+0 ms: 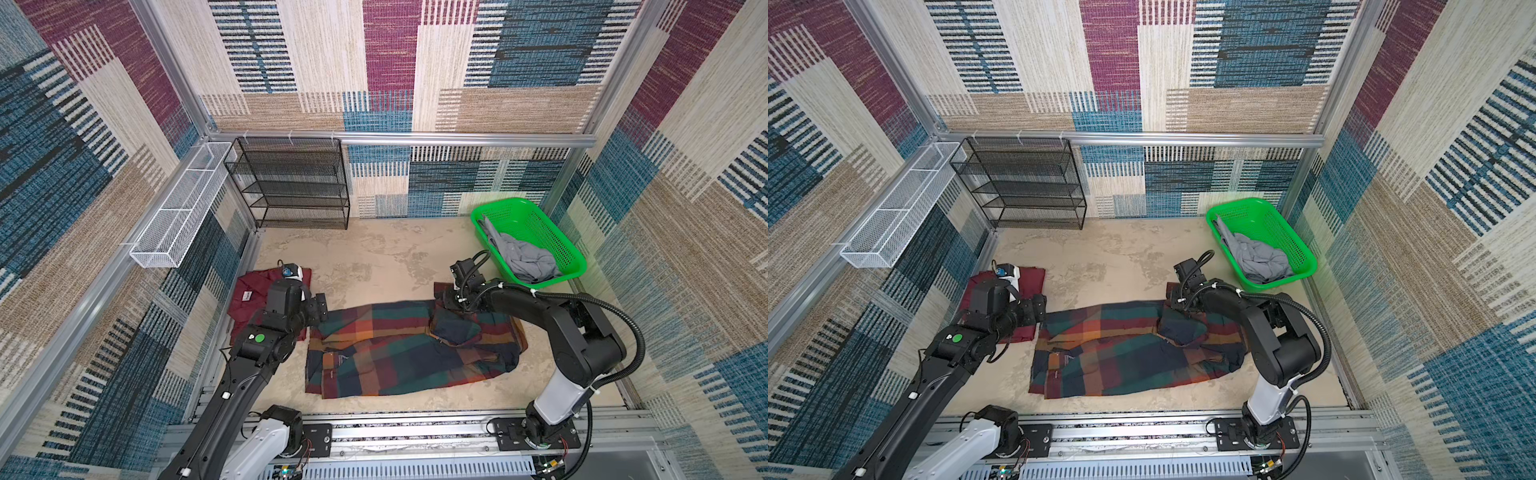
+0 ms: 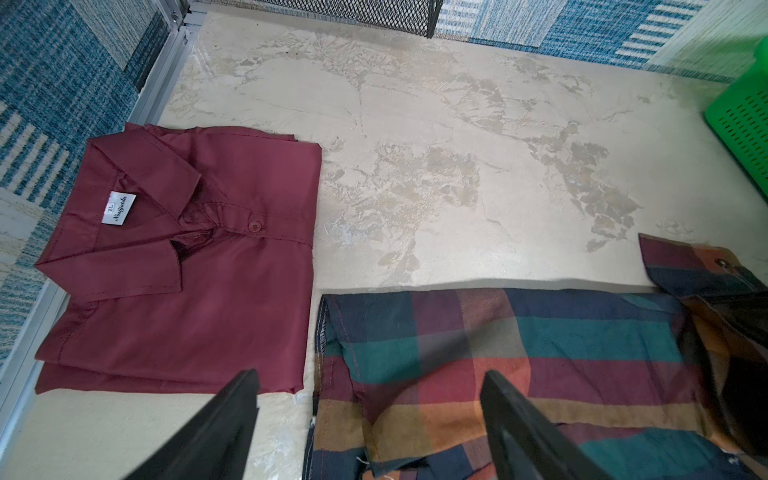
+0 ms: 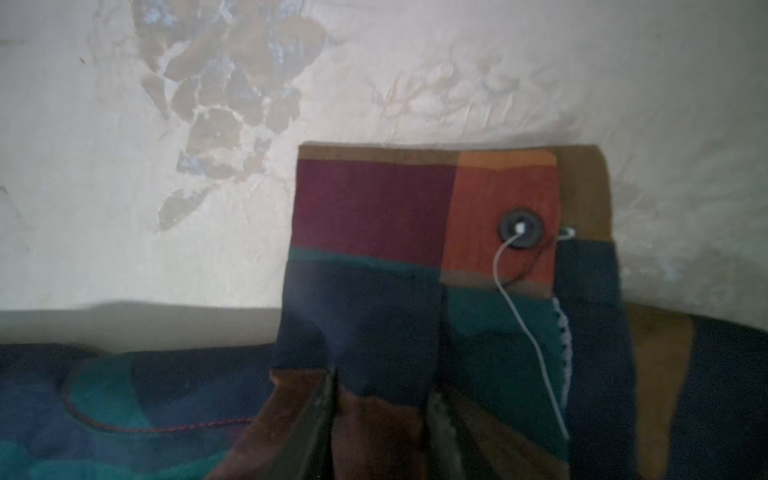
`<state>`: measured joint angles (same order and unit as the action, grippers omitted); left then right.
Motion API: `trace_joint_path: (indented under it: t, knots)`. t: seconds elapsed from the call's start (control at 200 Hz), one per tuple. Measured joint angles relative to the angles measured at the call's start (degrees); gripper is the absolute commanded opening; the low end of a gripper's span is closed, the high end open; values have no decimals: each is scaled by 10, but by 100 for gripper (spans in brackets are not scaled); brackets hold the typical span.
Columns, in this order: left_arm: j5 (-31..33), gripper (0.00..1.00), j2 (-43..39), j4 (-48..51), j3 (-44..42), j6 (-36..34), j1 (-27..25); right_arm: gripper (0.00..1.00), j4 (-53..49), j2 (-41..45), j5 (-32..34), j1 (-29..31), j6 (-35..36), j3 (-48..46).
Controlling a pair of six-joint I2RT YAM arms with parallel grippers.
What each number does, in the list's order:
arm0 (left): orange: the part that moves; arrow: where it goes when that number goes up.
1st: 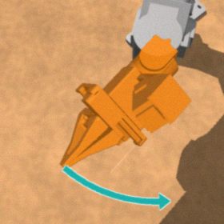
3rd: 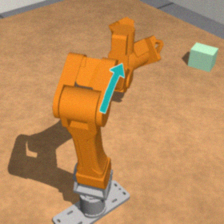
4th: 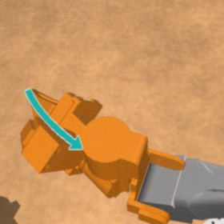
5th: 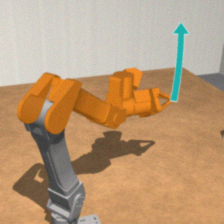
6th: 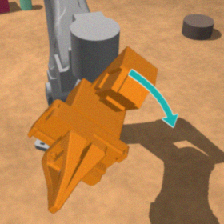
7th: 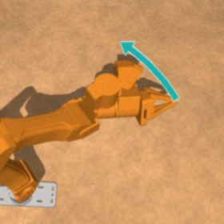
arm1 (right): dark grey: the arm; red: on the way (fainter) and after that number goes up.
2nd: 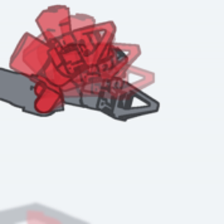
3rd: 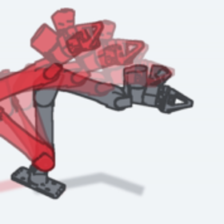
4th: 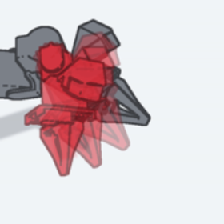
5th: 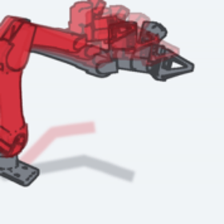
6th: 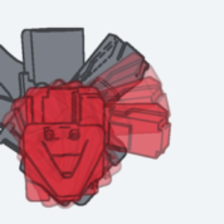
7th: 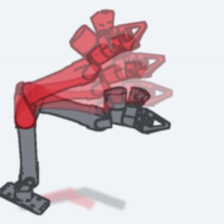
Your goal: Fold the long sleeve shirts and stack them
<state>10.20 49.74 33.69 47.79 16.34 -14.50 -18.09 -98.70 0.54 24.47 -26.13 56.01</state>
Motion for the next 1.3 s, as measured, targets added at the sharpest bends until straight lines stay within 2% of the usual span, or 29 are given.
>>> trace_joint_path:
  t: [0.11,0.481,0.611,0.681,0.756,0.791,0.982,1.157,1.297]
  knots:
    - [5,87,-1,1,0,-6,0,0,4,23,0,0,0,-7]
    - [17,87,-18,2,-3,-13,0,2,-19,203,6,0,7,-17]
    - [17,87,-19,2,-3,-13,0,17,-44,262,10,1,11,-41]
    - [17,87,-19,2,-3,-13,0,31,-55,289,10,1,11,-60]
    - [16,87,-19,2,-3,-13,0,39,-71,308,10,1,11,-81]
    - [16,87,-19,2,-3,-13,0,47,-79,315,10,1,8,-90]
    - [16,87,-21,2,-5,-13,0,70,-109,368,-2,0,-10,-134]
    - [14,87,-20,2,-5,-13,0,74,-115,349,-11,1,-18,-129]
    - [14,87,-18,3,-5,-13,0,77,-94,285,-25,13,-21,-81]
